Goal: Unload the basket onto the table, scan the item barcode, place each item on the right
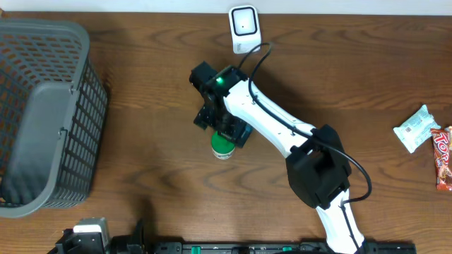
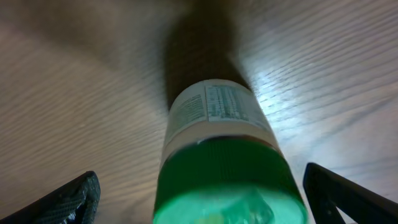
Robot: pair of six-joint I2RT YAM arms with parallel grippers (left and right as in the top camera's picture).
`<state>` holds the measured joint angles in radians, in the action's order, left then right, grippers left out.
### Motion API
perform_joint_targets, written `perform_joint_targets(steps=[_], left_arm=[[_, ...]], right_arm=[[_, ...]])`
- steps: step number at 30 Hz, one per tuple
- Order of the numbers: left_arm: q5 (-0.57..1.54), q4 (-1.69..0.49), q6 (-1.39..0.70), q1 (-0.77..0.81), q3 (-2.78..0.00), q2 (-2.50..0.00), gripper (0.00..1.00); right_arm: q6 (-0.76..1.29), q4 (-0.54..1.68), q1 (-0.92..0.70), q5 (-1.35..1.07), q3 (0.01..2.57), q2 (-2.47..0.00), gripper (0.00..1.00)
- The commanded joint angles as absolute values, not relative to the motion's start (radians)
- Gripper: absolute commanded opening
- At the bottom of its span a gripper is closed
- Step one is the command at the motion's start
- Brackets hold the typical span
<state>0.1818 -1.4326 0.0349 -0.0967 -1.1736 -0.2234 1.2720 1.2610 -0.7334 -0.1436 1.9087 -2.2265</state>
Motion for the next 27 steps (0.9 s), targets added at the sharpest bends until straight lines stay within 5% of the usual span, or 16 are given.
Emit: perform_joint_targets(steps=[1, 2, 6, 9, 14, 22, 27], left_arm=[[0.191, -1.431, 0.051, -0.101, -1.177, -0.22, 0.98], [0.191, -1.431, 0.051, -0.101, -1.177, -0.22, 0.98], [0.191, -1.431, 0.051, -0.101, -1.177, -0.22, 0.98], [0.191, -1.431, 0.051, -0.101, -1.177, -0.22, 0.98], [0.191, -1.431, 0.051, -0.101, -1.177, -0.22, 0.98], [0.191, -1.431, 0.051, -0.101, -1.177, -0.22, 0.98], [0.191, -1.431, 0.051, -0.101, -1.177, -0.22, 0.98]], right_arm=[[1.304, 1.221, -0.734, -0.183, 1.848, -2.228, 0.99], [1.304, 1.213, -0.734, -0.182, 1.837, -2.228, 0.97], [1.28, 1.177, -0.734, -0.173, 1.798, -2.228, 0.63], [1.205, 1.17, -0.735, -0.163, 1.798, -2.227, 0.58], [0.969, 1.163, -0.734, -0.162, 1.801, -2.227, 0.6], [0.093, 1.186, -0.73, -0.158, 1.852, -2.227, 0.82], [0.048, 1.26, -0.73, -0.048, 1.924, -2.227, 0.88]])
